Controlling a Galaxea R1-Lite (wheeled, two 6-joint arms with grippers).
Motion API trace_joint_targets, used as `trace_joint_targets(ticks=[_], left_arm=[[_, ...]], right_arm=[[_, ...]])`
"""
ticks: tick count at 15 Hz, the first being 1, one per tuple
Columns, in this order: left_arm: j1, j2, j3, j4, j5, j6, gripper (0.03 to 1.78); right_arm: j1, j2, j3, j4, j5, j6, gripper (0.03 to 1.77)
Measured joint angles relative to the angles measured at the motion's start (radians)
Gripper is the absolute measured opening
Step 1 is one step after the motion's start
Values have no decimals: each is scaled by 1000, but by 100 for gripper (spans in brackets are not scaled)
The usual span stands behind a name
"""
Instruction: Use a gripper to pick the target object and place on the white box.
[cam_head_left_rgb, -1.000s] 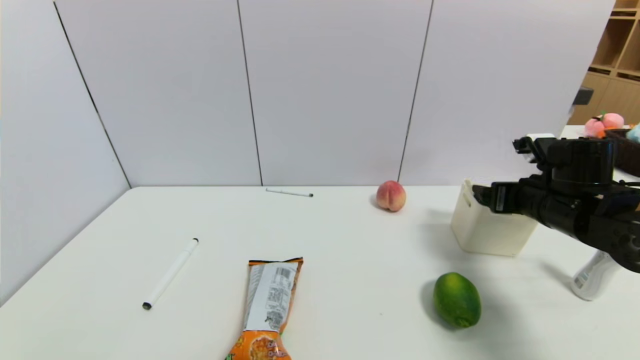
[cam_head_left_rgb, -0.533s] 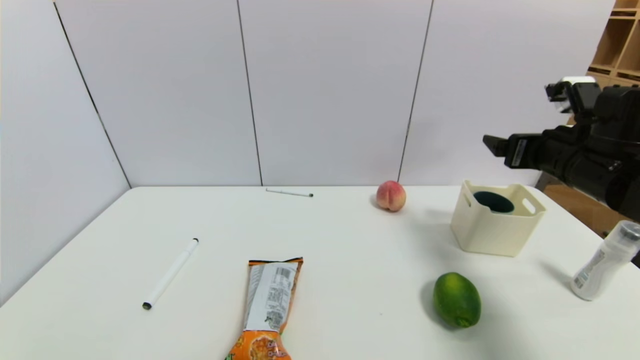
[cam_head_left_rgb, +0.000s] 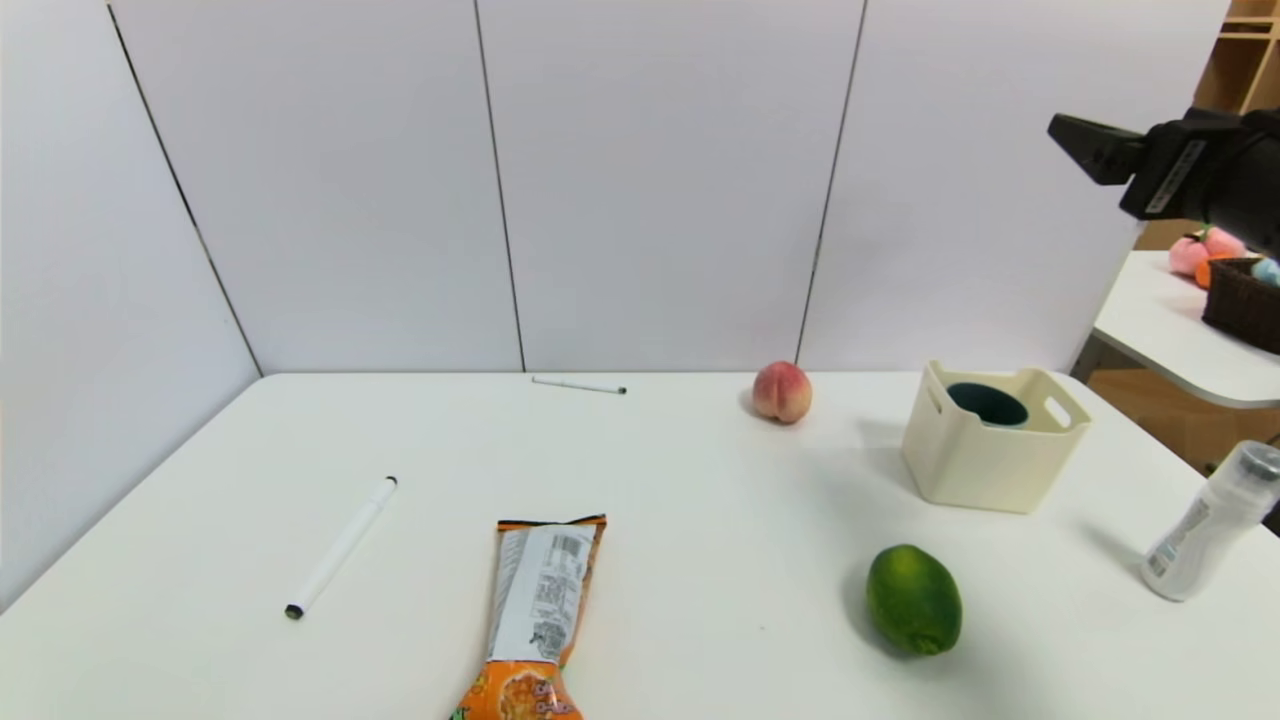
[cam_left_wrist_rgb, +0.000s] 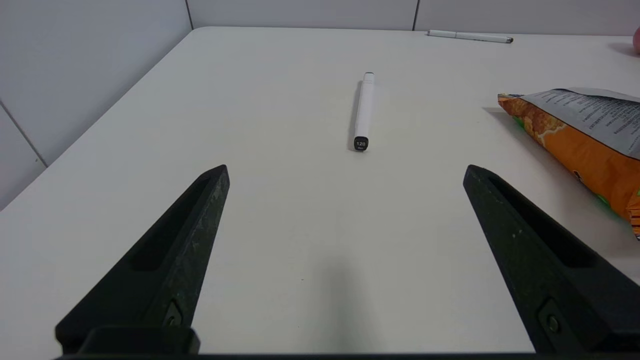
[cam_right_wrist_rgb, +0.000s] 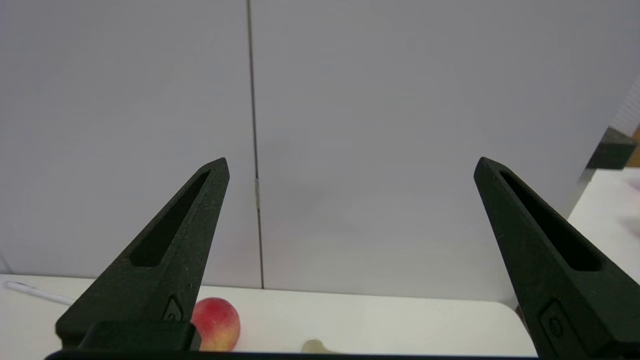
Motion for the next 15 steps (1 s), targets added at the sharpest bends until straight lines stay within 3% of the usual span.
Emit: trace_joint_targets(ticks=[7,15], left_arm=[[0,0,0,0,0,1,169],[0,0,0,0,0,0,169]], right_arm=[[9,-433,276,41,146,-13,169],[-36,-958,535,170,155,32,169]])
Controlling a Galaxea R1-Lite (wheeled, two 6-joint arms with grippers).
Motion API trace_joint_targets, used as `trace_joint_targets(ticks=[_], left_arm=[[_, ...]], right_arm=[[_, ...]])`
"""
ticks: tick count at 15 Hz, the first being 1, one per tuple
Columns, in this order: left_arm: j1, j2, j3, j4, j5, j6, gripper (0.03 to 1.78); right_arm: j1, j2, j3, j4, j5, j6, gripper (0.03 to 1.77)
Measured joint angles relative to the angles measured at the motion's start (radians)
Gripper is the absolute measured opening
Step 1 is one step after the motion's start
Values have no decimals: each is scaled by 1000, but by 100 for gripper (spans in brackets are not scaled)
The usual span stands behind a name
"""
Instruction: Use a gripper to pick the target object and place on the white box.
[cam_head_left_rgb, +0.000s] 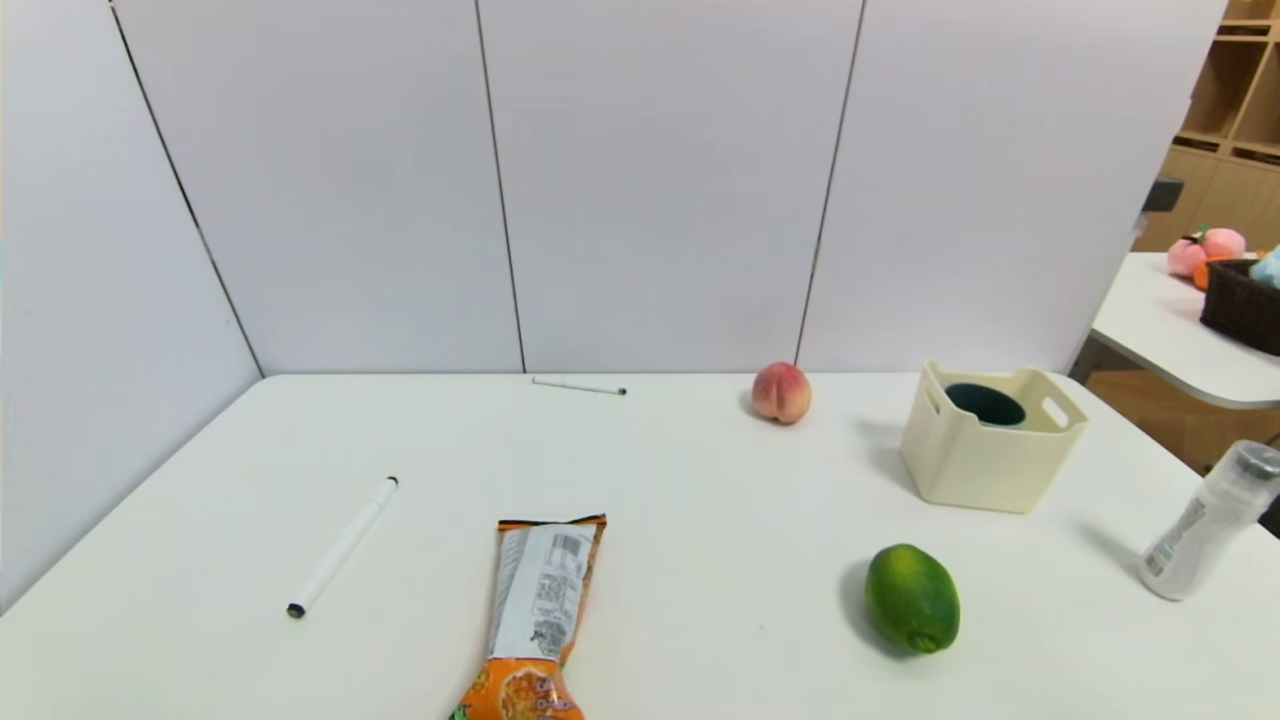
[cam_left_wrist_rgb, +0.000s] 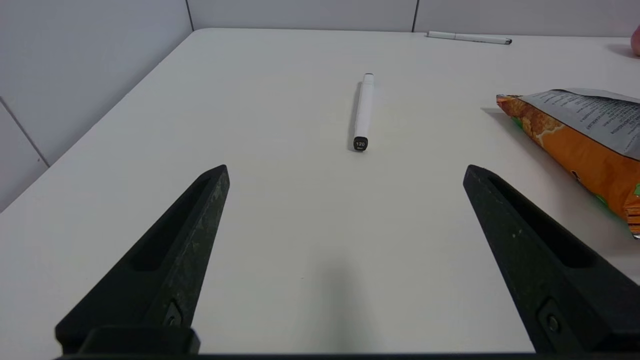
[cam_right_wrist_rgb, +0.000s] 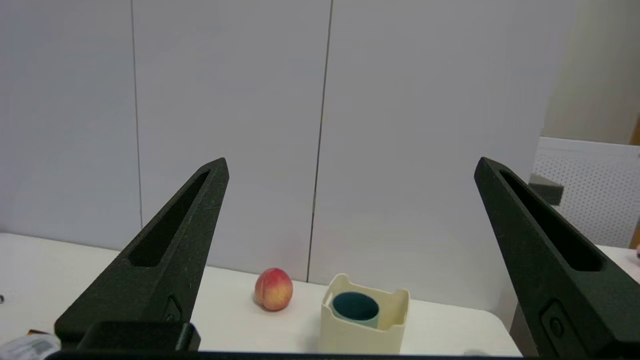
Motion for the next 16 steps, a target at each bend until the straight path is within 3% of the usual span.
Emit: trace_joint_targets(ticks=[6,11,14,16], left_arm=[[0,0,0,0,0,0,169],[0,0,0,0,0,0,169],[0,0,0,0,0,0,169],[0,0,0,0,0,0,169]], right_arm=[[-58,-294,233,55,15,42,169],[-68,-439,393,51,14,-3,169],[-69,-462,423,183,8,-35,169],[-69,-467,427,318,-25,-32,169]])
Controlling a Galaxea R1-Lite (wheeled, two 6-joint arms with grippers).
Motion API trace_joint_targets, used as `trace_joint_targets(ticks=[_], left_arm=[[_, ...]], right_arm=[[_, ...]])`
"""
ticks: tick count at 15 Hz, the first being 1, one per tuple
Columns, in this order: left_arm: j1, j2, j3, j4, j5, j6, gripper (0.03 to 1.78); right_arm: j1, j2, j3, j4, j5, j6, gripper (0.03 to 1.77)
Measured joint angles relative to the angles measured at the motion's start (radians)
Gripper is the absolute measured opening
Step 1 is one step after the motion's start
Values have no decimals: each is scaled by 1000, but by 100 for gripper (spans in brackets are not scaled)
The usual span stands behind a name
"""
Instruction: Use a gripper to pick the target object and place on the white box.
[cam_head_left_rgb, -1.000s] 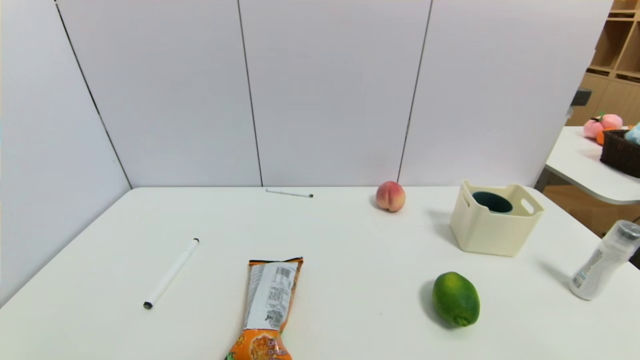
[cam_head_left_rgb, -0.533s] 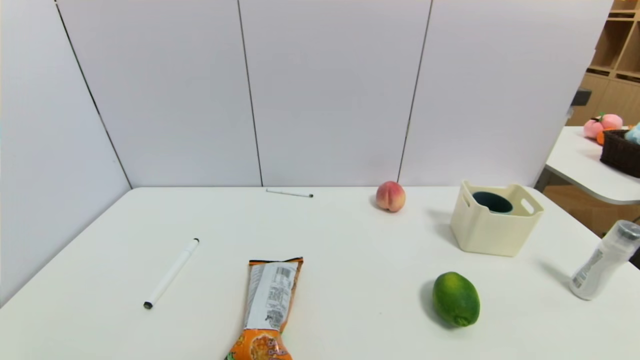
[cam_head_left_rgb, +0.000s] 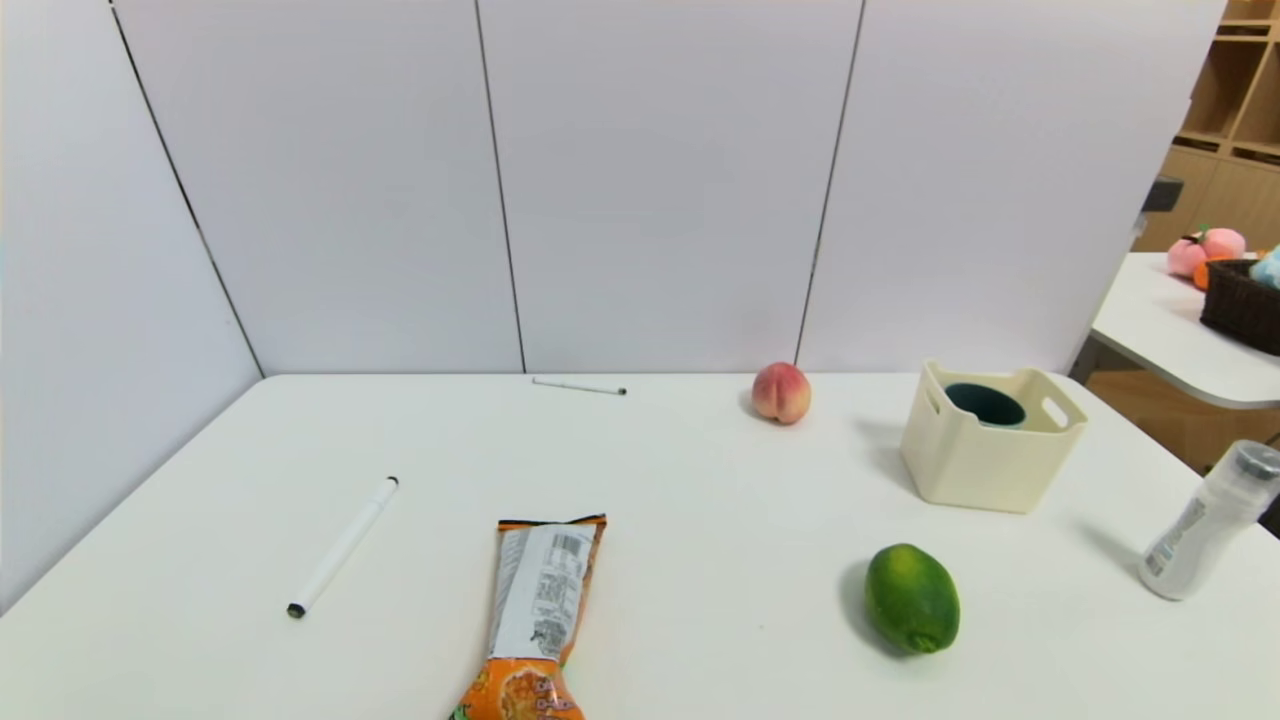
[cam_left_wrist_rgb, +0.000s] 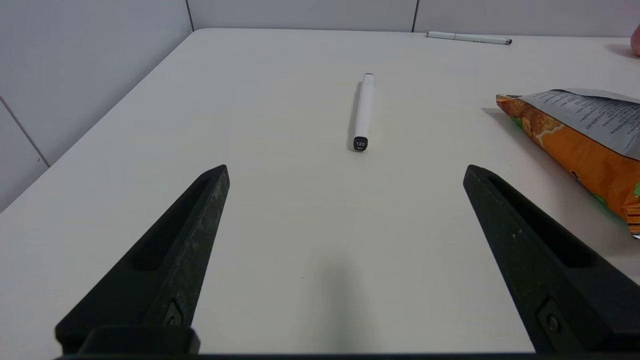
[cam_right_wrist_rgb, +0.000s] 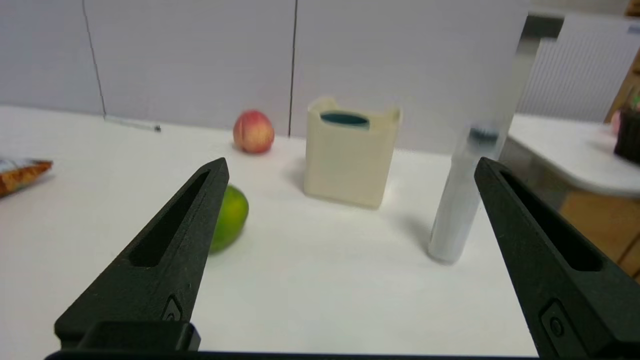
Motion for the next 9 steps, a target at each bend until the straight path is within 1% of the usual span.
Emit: trace_joint_targets(ticks=[1,2,3,6,9], left_arm=[[0,0,0,0,0,0,169],[0,0,0,0,0,0,169],[0,0,0,0,0,-1,169],[0,0,0,0,0,0,169],[0,0,0,0,0,-1,169]], right_arm=[[0,-1,0,59,-30,0,169],[0,-1,0,116,-44,5,169],[0,-1,1,151,-45,13,169],[0,-1,1,144,-45,25,170],[0,-1,1,147,-50,79,170]])
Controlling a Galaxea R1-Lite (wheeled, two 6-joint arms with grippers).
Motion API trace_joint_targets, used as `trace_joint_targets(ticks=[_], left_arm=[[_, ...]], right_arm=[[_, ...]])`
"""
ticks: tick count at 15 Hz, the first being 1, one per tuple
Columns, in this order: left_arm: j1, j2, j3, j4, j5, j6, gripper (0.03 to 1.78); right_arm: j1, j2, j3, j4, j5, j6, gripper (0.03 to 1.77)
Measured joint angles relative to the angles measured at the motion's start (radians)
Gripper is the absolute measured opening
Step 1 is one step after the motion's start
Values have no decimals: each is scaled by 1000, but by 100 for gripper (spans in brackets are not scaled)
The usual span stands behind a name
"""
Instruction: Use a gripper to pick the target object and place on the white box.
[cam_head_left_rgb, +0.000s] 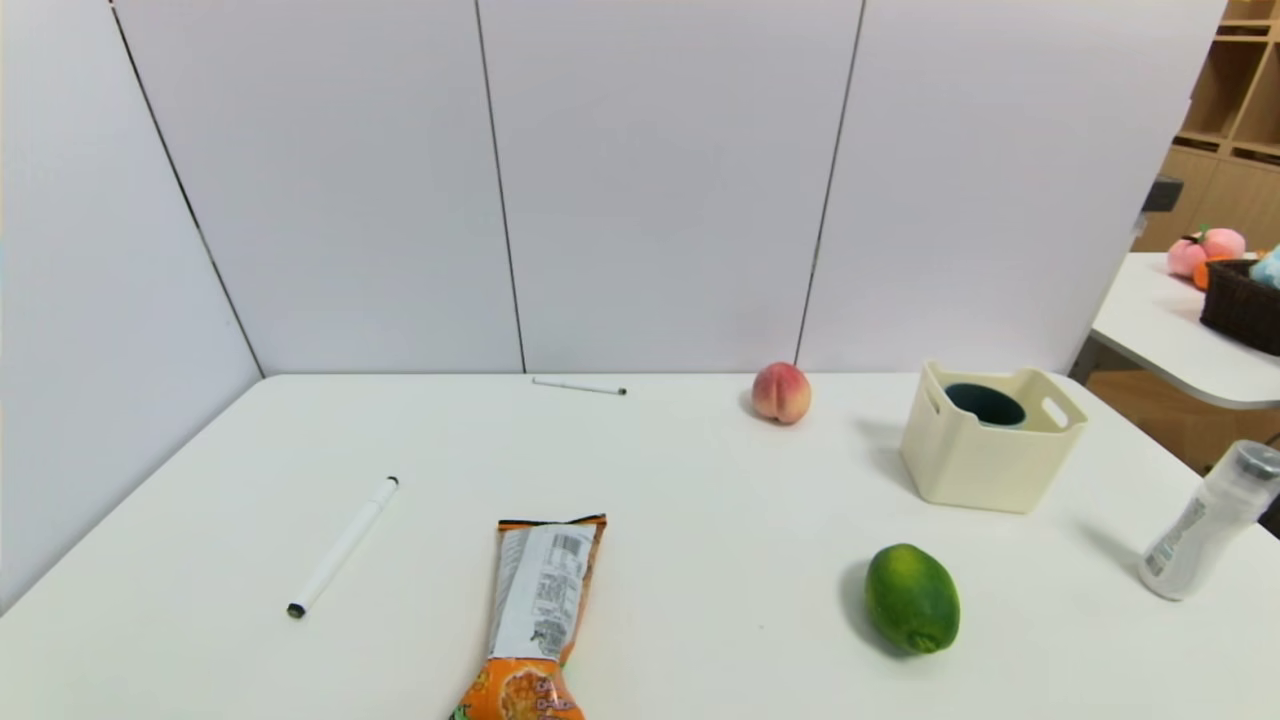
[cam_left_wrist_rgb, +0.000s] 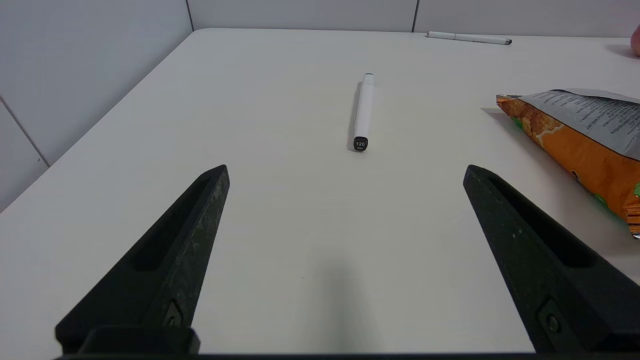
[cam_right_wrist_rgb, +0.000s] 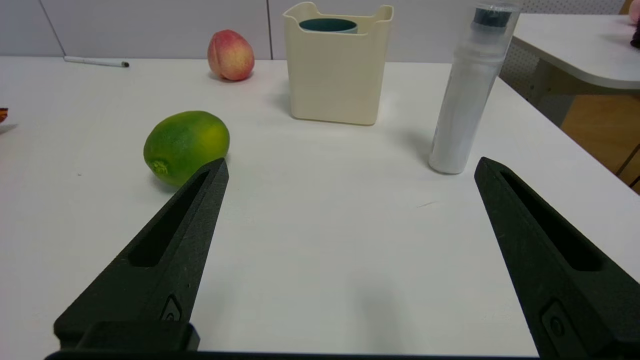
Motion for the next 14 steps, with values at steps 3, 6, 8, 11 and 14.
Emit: trace_joint_targets(ticks=[3,6,8,11,14], left_arm=[[0,0,0,0,0,0,169],[0,0,0,0,0,0,169],[0,0,0,0,0,0,169],[0,0,0,0,0,1,169],[0,0,0,0,0,1,169]], right_arm=[[0,0,0,-1,-4,13,170],[0,0,0,5,-7,14,170],[0,0,0,7,-7,4,170],[0,0,0,6,-3,-11,170],[0,0,0,6,-4,-7,170]])
